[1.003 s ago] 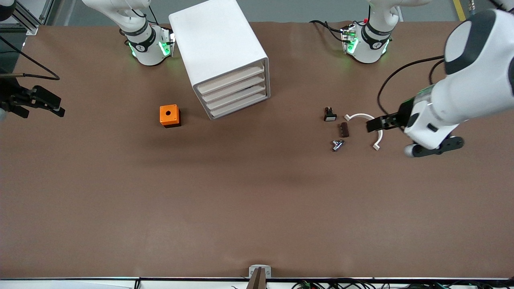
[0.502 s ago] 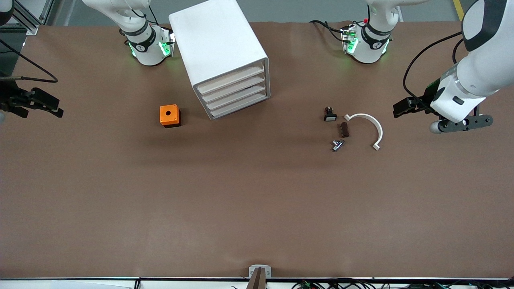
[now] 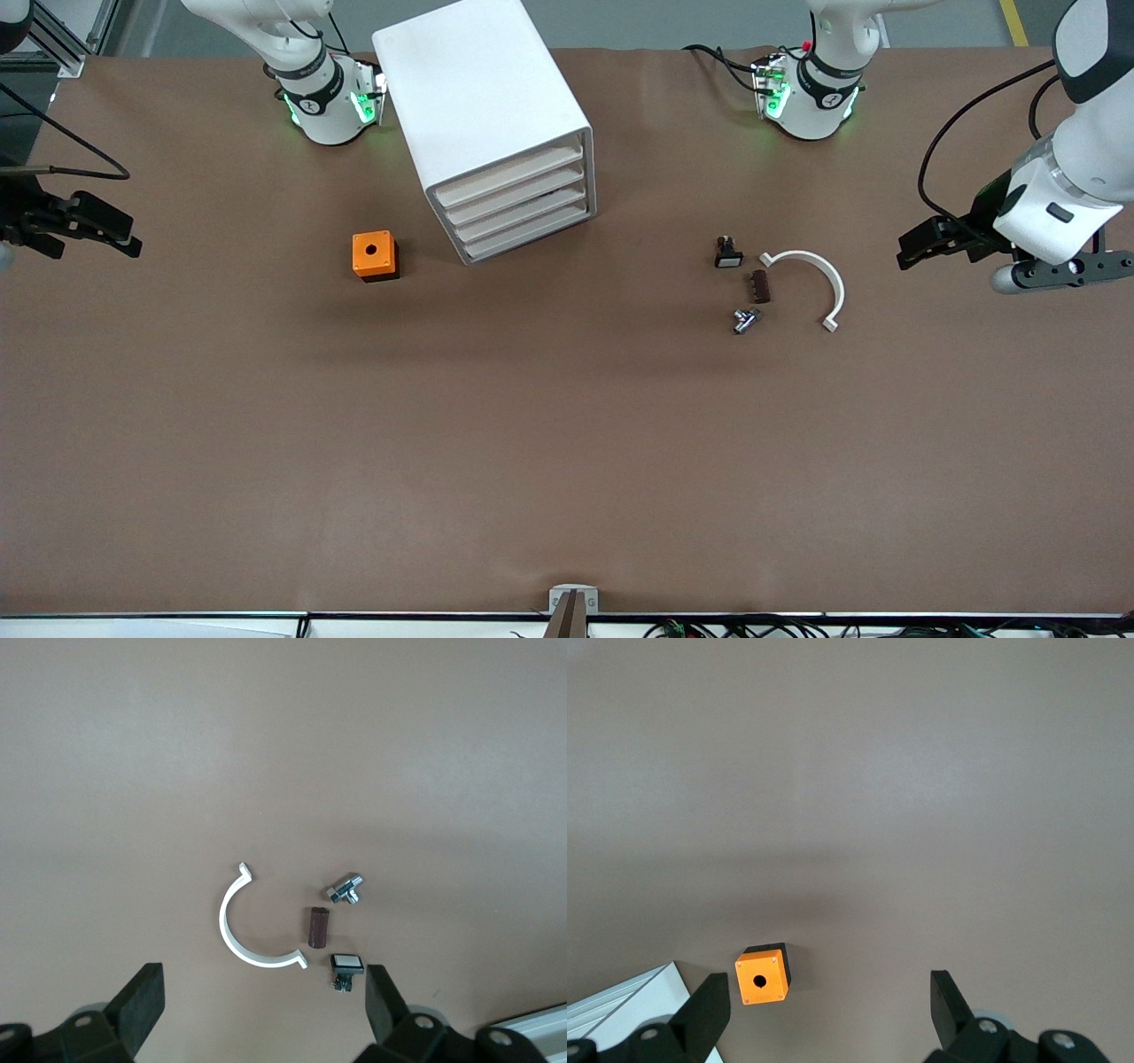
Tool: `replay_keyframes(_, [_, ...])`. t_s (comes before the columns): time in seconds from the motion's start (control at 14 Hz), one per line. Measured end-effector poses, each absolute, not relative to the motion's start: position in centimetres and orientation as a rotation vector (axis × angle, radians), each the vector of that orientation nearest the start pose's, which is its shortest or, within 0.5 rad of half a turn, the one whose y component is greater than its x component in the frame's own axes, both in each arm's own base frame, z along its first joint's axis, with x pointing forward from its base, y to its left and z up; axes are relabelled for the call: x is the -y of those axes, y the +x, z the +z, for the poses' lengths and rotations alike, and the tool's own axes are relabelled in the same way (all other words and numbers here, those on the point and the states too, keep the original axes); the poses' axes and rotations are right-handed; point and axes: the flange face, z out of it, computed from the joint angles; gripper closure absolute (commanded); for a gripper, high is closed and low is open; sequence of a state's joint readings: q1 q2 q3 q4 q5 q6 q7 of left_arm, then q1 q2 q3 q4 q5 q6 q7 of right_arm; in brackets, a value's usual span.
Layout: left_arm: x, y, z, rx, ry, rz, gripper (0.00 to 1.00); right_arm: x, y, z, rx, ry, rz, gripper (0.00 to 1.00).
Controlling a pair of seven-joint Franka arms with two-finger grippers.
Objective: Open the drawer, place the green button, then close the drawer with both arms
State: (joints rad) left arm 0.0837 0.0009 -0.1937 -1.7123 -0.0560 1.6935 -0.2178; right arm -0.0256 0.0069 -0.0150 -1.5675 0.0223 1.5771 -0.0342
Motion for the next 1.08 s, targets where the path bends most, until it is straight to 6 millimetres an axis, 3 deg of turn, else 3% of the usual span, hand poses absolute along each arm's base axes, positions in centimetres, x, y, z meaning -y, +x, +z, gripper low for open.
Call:
replay_keyframes(0.5, [5.6, 56.4, 57.6, 0.218, -3.195, -0.057, 0.0, 1.9, 55.7, 62.3, -0.006, -3.12, -0.006, 0.0])
replay_keyframes(0.86, [3.2, 57.0, 60.9, 0.206, -3.198, -0.175, 0.0, 1.8, 55.7, 62.3, -0.005, -3.119, -0.006, 0.0])
replay_keyframes(1.08, [3.2, 57.0, 61.7, 0.145, -3.199, -0.2, 0.0, 1.8, 55.7, 62.3, -0.005, -3.119, -0.006, 0.0])
